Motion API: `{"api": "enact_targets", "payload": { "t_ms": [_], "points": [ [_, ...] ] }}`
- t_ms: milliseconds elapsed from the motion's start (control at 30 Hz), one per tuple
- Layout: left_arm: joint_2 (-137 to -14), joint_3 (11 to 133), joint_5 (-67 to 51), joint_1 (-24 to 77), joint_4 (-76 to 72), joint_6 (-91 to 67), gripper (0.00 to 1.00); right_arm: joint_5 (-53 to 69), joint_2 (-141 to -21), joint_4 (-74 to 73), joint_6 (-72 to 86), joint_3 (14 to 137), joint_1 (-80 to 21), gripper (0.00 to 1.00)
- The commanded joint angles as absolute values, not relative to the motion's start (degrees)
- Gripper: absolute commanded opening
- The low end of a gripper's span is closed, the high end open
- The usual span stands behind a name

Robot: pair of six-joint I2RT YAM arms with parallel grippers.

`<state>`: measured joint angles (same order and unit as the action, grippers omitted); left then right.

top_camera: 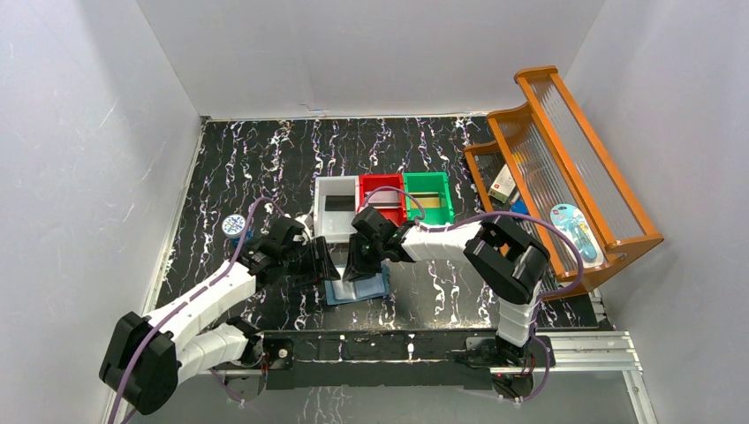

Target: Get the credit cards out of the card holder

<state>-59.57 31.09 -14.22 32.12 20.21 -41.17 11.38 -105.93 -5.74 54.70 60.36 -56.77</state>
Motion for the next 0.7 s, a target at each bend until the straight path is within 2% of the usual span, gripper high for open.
{"api": "enact_targets", "payload": {
  "t_ms": [0,300,500,667],
  "points": [
    [-57.8,32.6,-12.3,32.4,21.7,-42.1,0.59,11.3,-107.0,-7.3,54.1,61.2,-57.0,0.30],
    [-65.0,31.2,-18.1,32.4,17.9,-40.2,0.53,12.7,-103.1,-3.0,54.4,60.2,-57.0,0.32],
    [-68.6,31.5,-17.1,32.7,18.0,-38.9,0.42,12.7,-100.5,-2.5,54.7,59.9,-57.0,0.34],
    [-69.8,31.1,-17.0,32.8,18.1,-38.2,0.39,9.4,-95.3,-5.9,53.7,59.9,-57.0,0.41]
  ]
}}
